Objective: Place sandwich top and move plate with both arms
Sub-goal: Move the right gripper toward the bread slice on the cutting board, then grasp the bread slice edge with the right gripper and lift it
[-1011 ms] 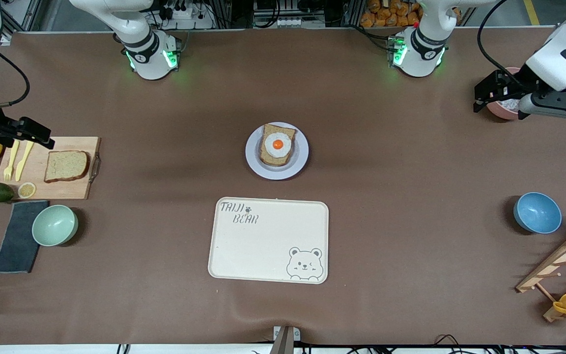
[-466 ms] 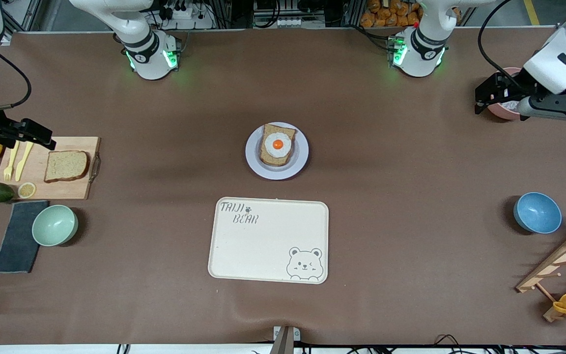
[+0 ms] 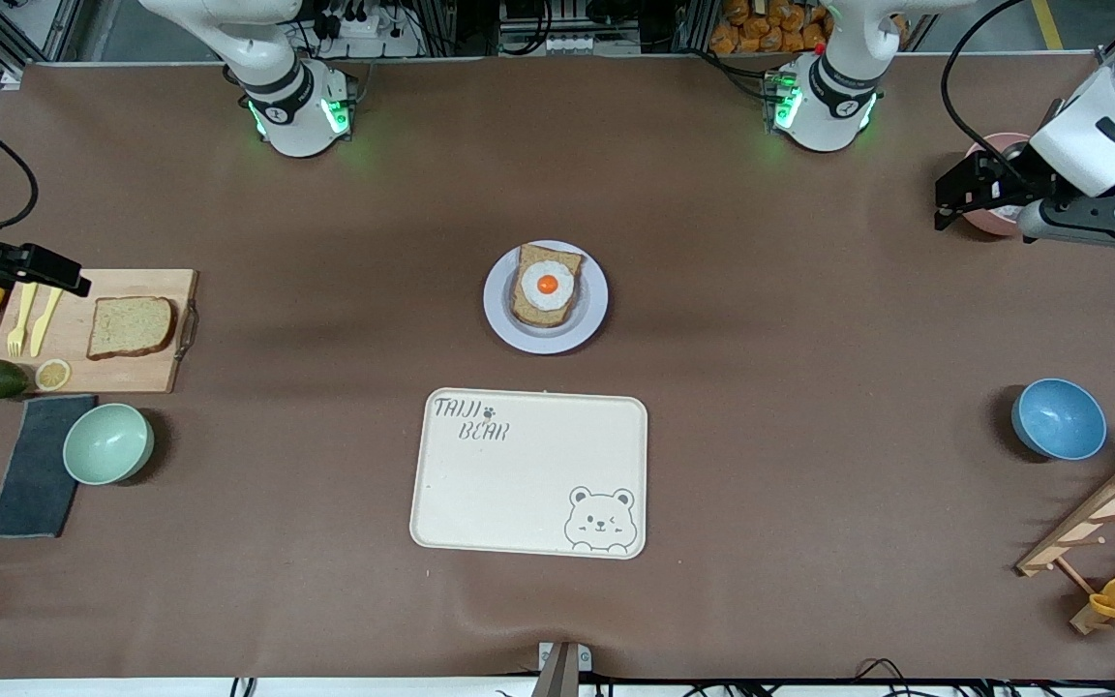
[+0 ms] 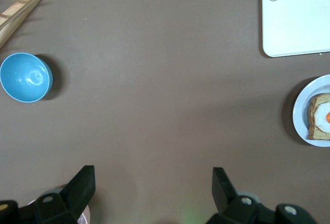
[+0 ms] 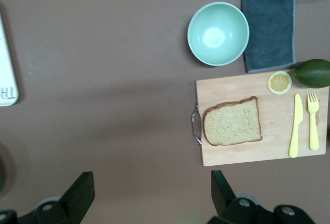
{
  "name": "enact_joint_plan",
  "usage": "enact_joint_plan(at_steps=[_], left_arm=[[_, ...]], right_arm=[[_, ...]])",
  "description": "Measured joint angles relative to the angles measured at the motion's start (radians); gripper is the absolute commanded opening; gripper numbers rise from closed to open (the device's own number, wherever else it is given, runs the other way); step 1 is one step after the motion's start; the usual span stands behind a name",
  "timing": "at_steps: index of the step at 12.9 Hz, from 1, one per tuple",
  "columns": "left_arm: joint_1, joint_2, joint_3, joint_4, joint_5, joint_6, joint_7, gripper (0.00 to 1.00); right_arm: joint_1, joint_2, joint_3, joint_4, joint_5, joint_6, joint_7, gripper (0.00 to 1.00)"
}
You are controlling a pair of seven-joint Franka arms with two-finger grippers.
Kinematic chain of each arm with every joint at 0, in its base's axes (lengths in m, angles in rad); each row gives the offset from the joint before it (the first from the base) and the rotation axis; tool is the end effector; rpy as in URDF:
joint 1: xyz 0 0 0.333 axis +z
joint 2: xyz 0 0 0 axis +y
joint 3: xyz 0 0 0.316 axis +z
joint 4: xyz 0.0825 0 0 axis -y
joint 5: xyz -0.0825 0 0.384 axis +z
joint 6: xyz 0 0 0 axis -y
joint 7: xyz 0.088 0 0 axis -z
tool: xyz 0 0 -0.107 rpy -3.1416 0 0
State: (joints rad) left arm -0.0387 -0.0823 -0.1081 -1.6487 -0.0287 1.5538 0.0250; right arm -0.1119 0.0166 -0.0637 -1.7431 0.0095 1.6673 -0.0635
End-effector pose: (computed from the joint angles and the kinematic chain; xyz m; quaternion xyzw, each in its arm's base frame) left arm 0.5202 -0.0825 0.6306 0.9962 -0.0857 -0.0071 0.0095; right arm 0.5498 -0.0964 0.5419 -0.9973 0.0567 0.0453 0.0096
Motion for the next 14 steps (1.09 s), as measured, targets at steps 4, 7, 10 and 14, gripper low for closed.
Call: enact_joint_plan(at_steps=[4,7,10,14], left_arm=[[-0.001,-0.001,-0.004,0.003,0.0,0.0,0.0,1.0],[-0.001,-0.001,-0.003,0.005,0.0,0.0,0.0,1.0],[-0.001,-0.001,-0.003,0.005,0.0,0.0,0.0,1.0],[-0.001,-0.001,-0.004,0.005,0.0,0.0,0.0,1.0]], right_arm=[[-0.141,0.021,-0.004,-0.093,0.07,0.064,-0.164,1.0],[-0.241,0.062,-0.007,-0.136,0.124,0.089,-0.293,1.0],[-0.312,0.122,-0.009,-0.143,0.13,0.138,-0.452,0.98],[-0.416,0.241,-0.01,-0.164,0.131,0.258,-0.61,0.85]])
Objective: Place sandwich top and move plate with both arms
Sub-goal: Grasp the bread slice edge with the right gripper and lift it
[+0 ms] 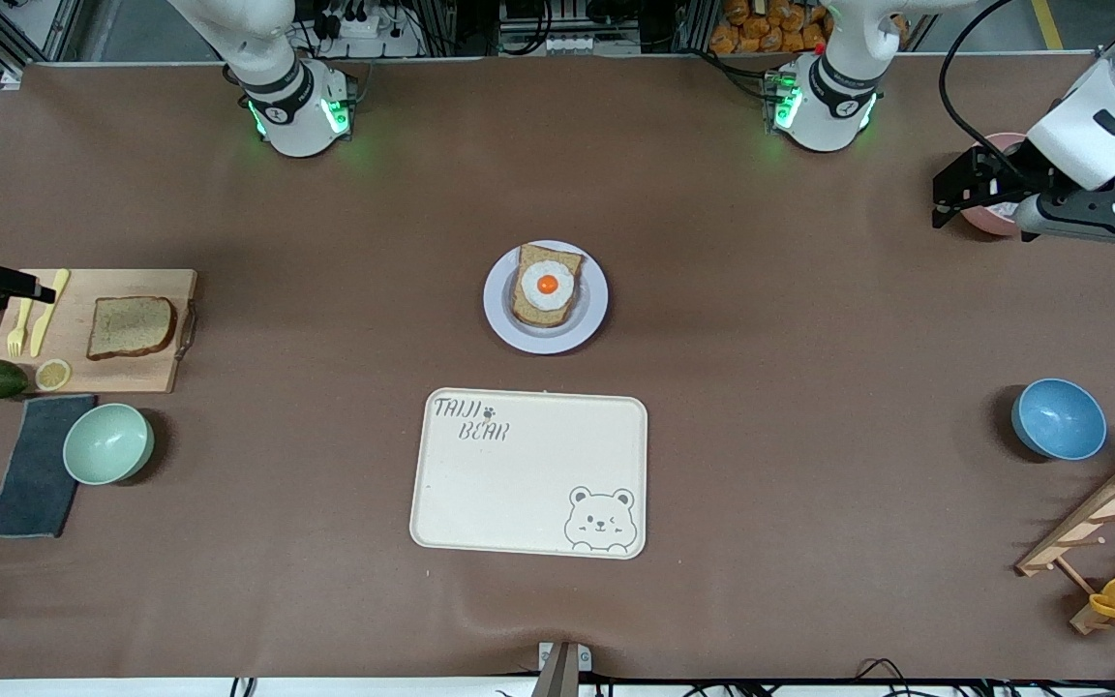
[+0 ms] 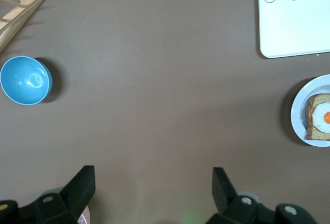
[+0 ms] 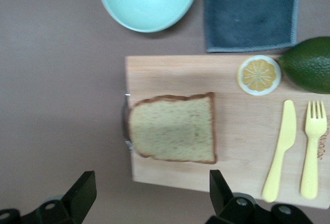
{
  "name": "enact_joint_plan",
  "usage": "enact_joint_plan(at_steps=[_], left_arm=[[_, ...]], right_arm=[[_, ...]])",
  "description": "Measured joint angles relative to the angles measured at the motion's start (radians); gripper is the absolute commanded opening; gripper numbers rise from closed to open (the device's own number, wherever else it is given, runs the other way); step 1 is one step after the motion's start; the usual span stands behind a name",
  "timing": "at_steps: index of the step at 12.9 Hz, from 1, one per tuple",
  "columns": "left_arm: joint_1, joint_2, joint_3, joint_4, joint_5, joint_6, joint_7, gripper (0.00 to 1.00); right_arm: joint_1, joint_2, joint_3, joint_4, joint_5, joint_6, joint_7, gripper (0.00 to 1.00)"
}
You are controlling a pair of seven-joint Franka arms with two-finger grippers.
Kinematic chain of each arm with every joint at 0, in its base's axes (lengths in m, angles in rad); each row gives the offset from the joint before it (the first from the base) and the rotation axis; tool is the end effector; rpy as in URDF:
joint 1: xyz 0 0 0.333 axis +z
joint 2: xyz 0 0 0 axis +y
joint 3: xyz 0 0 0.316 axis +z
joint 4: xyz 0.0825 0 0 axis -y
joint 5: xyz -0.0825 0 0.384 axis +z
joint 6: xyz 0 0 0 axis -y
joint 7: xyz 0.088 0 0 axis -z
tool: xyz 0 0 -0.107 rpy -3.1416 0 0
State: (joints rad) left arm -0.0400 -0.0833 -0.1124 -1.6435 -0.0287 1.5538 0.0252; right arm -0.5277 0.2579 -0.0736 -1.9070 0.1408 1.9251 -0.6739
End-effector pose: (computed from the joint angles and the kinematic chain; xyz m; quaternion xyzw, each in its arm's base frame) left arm 0.5195 -0.0856 0.6335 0.9960 -0.0887 -0.0041 0.0094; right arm 0.4890 -0.3216 0.3469 -0.9915 -0.0040 0.0638 0.1134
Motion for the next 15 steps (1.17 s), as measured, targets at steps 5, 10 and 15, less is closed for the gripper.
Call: enact_joint_plan(at_steps=[5,10,15], left_arm=[[-0.006,0.008,-0.001,0.0,0.0,0.006,0.0,1.0],[-0.008,0.015,-0.022,0.012,0.0,0.015,0.004,1.0],[-0.006,0.016,-0.025,0.017,0.0,0.015,0.004,1.0]], right_arm=[[-0.047,0.09,0.0,-0.077,0.001,0.16,-0.044,0.69],[-0.049,0.157,0.004,-0.073,0.041,0.224,-0.108,0.66],[-0.06,0.236,0.003,-0.05,0.12,0.277,-0.228,0.59]])
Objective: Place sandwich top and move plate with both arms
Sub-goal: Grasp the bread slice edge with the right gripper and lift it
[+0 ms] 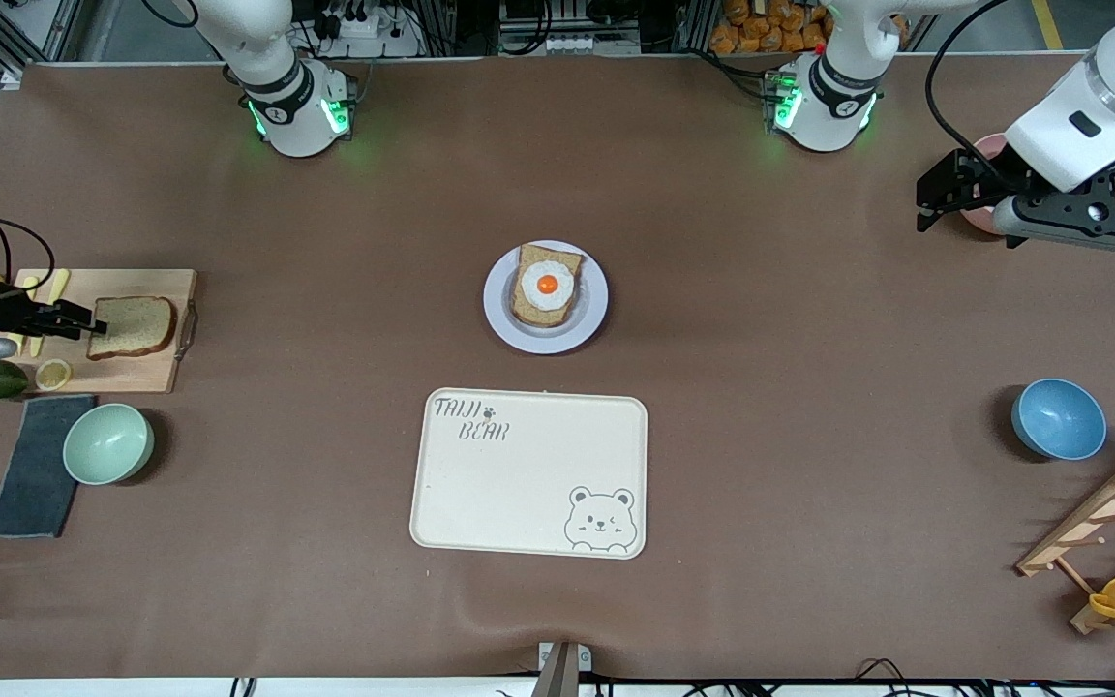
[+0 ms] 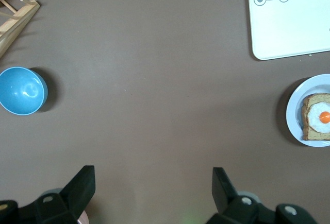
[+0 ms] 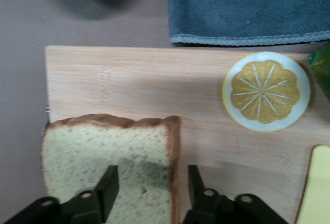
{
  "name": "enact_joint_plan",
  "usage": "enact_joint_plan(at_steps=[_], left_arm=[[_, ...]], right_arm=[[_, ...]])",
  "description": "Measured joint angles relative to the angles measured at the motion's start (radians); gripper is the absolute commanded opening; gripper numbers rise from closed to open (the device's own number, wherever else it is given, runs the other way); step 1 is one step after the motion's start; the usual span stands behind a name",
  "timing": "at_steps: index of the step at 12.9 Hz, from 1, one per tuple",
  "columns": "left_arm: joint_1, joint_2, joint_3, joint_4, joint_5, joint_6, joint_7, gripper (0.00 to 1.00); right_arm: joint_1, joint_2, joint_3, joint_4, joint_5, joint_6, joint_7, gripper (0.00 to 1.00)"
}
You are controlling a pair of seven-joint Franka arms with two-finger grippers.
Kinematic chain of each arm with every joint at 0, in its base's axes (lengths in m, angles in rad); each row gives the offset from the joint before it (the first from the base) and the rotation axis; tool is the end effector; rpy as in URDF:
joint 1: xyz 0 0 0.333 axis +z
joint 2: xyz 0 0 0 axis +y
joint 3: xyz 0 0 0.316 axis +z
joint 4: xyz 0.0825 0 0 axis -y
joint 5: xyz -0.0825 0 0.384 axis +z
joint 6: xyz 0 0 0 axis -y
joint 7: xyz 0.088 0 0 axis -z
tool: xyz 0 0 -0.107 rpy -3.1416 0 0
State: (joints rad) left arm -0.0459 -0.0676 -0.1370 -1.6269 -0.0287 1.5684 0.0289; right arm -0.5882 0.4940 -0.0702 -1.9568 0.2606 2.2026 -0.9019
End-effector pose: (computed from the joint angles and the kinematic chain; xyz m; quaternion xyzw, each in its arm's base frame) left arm 0.5232 -0.1026 0.6342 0.9943 -0.1057 0.0035 0.0100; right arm 0.4731 -0.3539 0.2045 -0.9890 -0.0334 0.0314 0.1404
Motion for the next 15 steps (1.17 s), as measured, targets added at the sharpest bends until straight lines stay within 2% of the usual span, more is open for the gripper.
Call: enact_joint_plan(at_steps=[1,5,6,12,15], left_arm=[[0.0,0.0,0.0,0.0,0.0,0.0,0.0,1.0],[0.001,0.001,0.0,0.001,0.0,0.0,0.0,1.0],[0.002,0.001,0.0,0.001,0.0,0.0,0.0,1.0],[0.002,0.046,0.0,0.001,0.0,0.0,0.0,1.0],[-0.001,0.095,-0.001,0.019,0.0,0.004,0.0,1.0]], right_arm=[[-0.002,0.01,0.0,0.003,0.001,0.008,-0.005,0.57],[-0.015,0.032,0.0,0.007,0.011,0.019,-0.043,0.05],[-0.017,0.032,0.003,0.009,0.016,0.01,-0.047,0.0],[-0.018,0.032,0.005,0.016,0.016,-0.007,-0.049,0.0],[-0.018,0.033,0.011,0.05,0.016,-0.082,-0.049,0.0]])
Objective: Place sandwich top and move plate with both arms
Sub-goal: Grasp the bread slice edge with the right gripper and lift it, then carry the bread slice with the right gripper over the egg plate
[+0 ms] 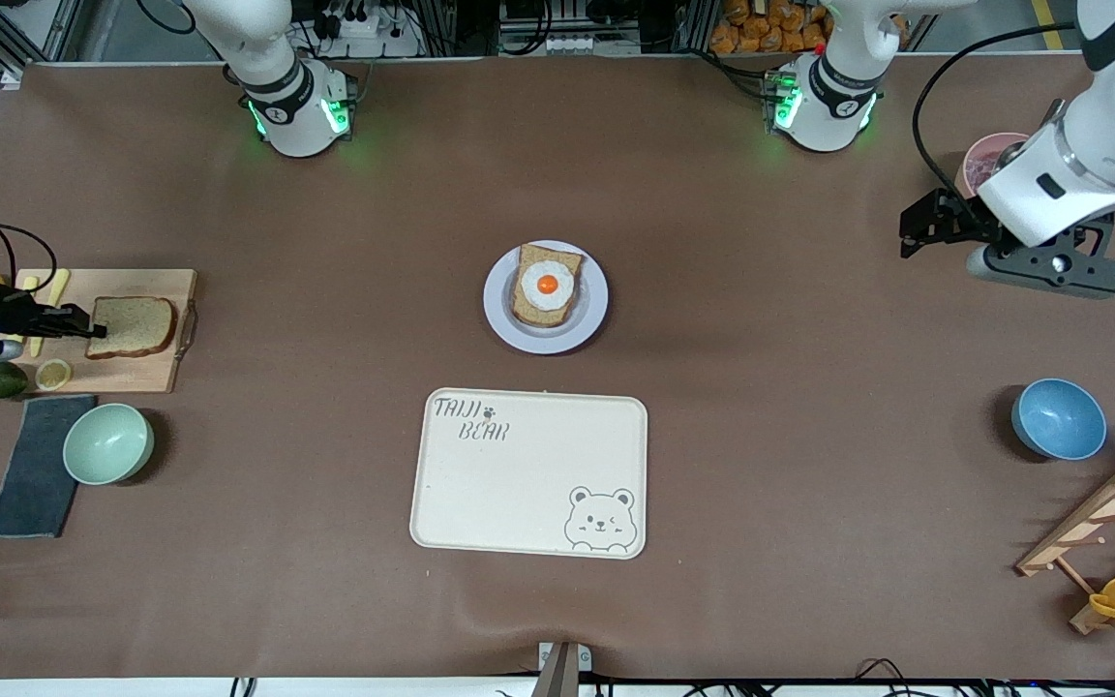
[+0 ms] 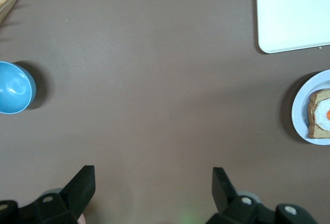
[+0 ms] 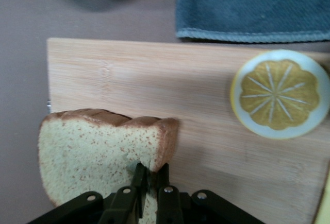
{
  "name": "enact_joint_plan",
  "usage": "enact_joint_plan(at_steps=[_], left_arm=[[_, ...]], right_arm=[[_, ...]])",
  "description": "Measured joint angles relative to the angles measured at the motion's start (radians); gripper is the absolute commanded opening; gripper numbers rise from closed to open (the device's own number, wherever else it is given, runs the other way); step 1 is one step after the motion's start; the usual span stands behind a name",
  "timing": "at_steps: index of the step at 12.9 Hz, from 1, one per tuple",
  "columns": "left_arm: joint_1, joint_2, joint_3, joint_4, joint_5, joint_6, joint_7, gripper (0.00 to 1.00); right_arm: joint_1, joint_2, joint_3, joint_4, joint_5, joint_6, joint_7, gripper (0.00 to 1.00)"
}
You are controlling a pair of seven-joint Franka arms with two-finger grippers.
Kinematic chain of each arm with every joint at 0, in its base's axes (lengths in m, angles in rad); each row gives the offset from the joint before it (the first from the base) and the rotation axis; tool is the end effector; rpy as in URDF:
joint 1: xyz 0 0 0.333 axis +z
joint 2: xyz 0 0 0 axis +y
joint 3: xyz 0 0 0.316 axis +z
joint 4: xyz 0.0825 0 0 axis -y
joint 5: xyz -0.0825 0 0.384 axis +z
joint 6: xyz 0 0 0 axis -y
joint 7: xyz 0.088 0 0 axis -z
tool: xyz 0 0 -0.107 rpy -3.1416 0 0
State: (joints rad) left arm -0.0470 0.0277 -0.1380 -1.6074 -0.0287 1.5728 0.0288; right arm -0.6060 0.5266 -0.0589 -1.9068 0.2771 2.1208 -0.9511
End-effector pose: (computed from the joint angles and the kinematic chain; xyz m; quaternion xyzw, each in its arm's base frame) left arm 0.5509 -0.1052 0.5922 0.9937 -0.1062 -0.0322 0.0138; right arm 0.4762 -0.3566 0.1991 -0.9827 -0.0527 0.0405 0.1727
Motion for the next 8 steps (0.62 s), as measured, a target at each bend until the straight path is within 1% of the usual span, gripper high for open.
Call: enact_joint_plan(at_steps=[5,7,8], left_arm=[[-0.008,0.057,-0.004,0.053,-0.008,0.0,0.0,1.0],[-0.002,0.081,-0.002,0.081,-0.056,0.0,0.0,1.0],[0.002,0.087,0.001,0.089,-0.084,0.0,0.0,1.0]], right_arm=[[0.028,-0.008,0.015,0.054,0.0,-0.114,0.036,0.0],[0.077,-0.04,0.017,0.065,0.005,-0.18,0.094,0.0],[0.106,-0.062,0.018,0.066,0.025,-0.214,0.118,0.0]])
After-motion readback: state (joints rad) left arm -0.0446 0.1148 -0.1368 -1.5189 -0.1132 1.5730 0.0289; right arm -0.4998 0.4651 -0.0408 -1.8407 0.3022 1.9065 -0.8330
